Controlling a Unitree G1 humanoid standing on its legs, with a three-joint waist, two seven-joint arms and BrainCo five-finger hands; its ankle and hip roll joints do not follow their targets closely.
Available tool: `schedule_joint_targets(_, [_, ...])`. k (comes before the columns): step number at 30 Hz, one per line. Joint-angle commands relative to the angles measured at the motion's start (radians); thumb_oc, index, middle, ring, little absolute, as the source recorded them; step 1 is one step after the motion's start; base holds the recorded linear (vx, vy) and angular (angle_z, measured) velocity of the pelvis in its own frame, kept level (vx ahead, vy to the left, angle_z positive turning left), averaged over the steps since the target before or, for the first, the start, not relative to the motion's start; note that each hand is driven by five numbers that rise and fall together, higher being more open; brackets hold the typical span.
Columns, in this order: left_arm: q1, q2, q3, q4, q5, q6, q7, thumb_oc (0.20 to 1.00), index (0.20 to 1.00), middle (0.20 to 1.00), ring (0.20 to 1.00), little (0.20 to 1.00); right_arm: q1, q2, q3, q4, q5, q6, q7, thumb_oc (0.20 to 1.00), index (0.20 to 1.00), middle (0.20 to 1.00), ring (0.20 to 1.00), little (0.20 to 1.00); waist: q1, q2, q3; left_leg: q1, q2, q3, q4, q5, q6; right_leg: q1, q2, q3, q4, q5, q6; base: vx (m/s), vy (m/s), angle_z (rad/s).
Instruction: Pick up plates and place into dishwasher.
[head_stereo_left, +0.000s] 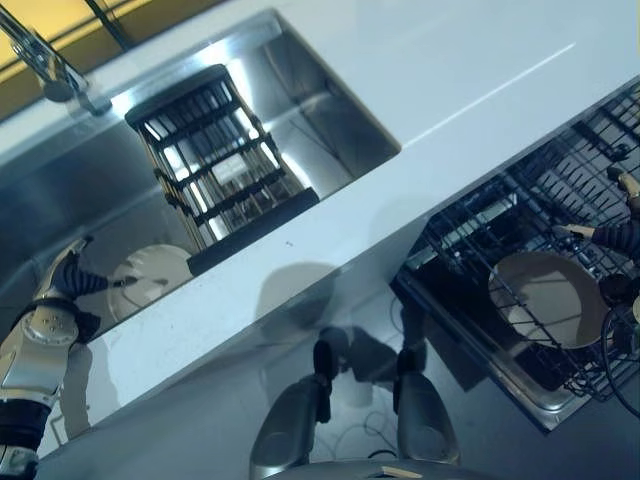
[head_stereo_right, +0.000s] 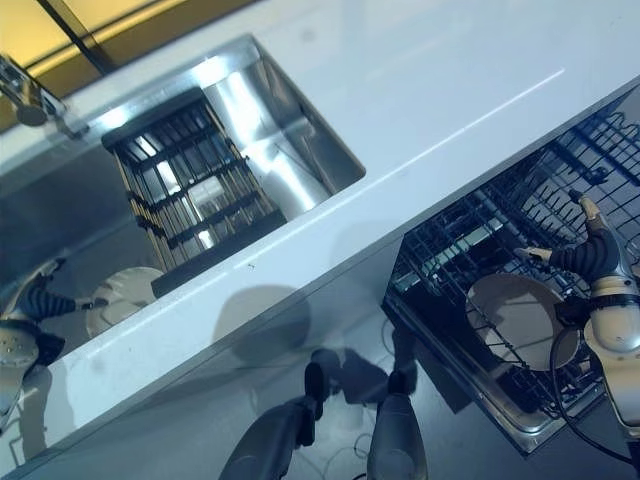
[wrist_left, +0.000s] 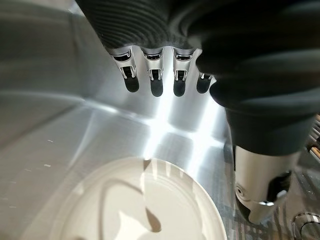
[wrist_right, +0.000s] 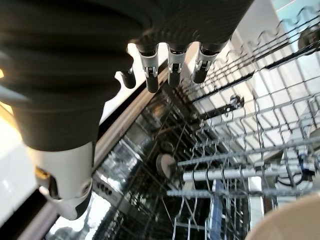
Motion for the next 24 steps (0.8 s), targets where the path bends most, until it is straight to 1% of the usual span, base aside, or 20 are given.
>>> schedule_joint_targets(1, [-0.102,0.087,0.008,0.032,0.013,-0.034,0.066,1.000,1.000,1.000,1.000,1.000,-0.154,-0.018,0.053,-0.038,-0.018,-0.032,-0.046,1.000,1.000,1.000,1.000,1.000,-0.002,-0.032,0.013,0.009,0.027,-0.041,0.006,0.026,-0.051,0.039,0.019,0.003,-0.099,0.107,0.005,-0.01,0.115,-0.01])
schedule_joint_targets(8, [-0.228,0.115,-0.012,0.083,0.037,-0.023,0.147,1.000,1.000,1.000,1.000,1.000,-0.246,0.010,0.101,-0.017,-0.063,0.005,-0.051,1.000,1.000,1.000,1.000,1.000,-0.003,-0.047,0.049,-0.036,0.018,-0.016,0.027,0.014,-0.037,0.002,0.006,0.026,-0.129,0.148,0.021,0.03,0.098,-0.01])
schedule_joint_targets(12, [-0.280,0.131,-0.031,0.126,0.065,-0.015,0.160,1.000,1.000,1.000,1.000,1.000,-0.271,0.019,0.112,-0.017,-0.079,0.022,-0.050,1.000,1.000,1.000,1.000,1.000,-0.008,-0.049,0.061,-0.056,0.016,-0.003,0.037,0.007,-0.033,-0.020,-0.003,0.030,-0.132,0.164,0.021,0.07,0.092,-0.05])
schedule_joint_targets(14, [-0.304,0.142,-0.045,0.151,0.106,0.000,0.143,1.000,1.000,1.000,1.000,1.000,-0.279,0.019,0.112,-0.016,-0.084,0.026,-0.044,1.000,1.000,1.000,1.000,1.000,-0.012,-0.049,0.070,-0.068,0.015,0.003,0.045,0.004,-0.032,-0.033,-0.006,0.031,-0.127,0.169,0.019,0.04,0.086,-0.03])
schedule_joint_targets(16, [-0.340,0.162,-0.085,0.191,0.123,0.032,0.064,1.000,1.000,1.000,1.000,1.000,-0.292,0.019,0.120,-0.013,-0.091,0.030,-0.044,1.000,1.000,1.000,1.000,1.000,-0.018,-0.048,0.082,-0.080,0.014,0.009,0.053,0.004,-0.030,-0.045,-0.008,0.033,-0.121,0.176,0.015,0.03,0.073,-0.02])
schedule_joint_targets(17, [-0.353,0.167,-0.108,0.205,0.140,0.060,0.002,1.000,1.000,1.000,1.000,1.000,-0.298,0.019,0.120,-0.010,-0.094,0.030,-0.042,1.000,1.000,1.000,1.000,1.000,-0.022,-0.047,0.088,-0.085,0.013,0.011,0.055,0.003,-0.030,-0.050,-0.008,0.035,-0.121,0.179,0.014,0.03,0.054,-0.02])
schedule_joint_targets(19, [-0.367,0.185,-0.147,0.217,0.137,0.085,-0.073,1.000,1.000,1.000,1.000,1.000,-0.307,0.008,0.118,-0.007,-0.092,0.032,-0.041,1.000,1.000,1.000,1.000,1.000,-0.025,-0.044,0.100,-0.090,0.011,0.011,0.056,0.004,-0.029,-0.055,-0.009,0.039,-0.123,0.187,0.012,0.02,0.051,0.02])
schedule_joint_targets(22, [-0.400,0.218,-0.216,0.251,0.151,0.109,-0.208,1.000,1.000,1.000,1.000,1.000,-0.326,-0.017,0.121,-0.002,-0.083,0.036,-0.035,1.000,1.000,1.000,1.000,1.000,-0.028,-0.036,0.116,-0.092,0.009,0.014,0.052,0.005,-0.028,-0.058,-0.013,0.038,-0.128,0.196,0.010,0.01,0.050,0.01])
schedule_joint_targets(24, [-0.414,0.235,-0.250,0.274,0.132,0.108,-0.283,1.000,1.000,1.000,1.000,1.000,-0.335,-0.034,0.124,-0.001,-0.077,0.038,-0.031,1.000,1.000,1.000,1.000,1.000,-0.030,-0.030,0.124,-0.094,0.010,0.016,0.052,0.004,-0.027,-0.061,-0.017,0.038,-0.131,0.199,0.010,0.01,0.055,0.00])
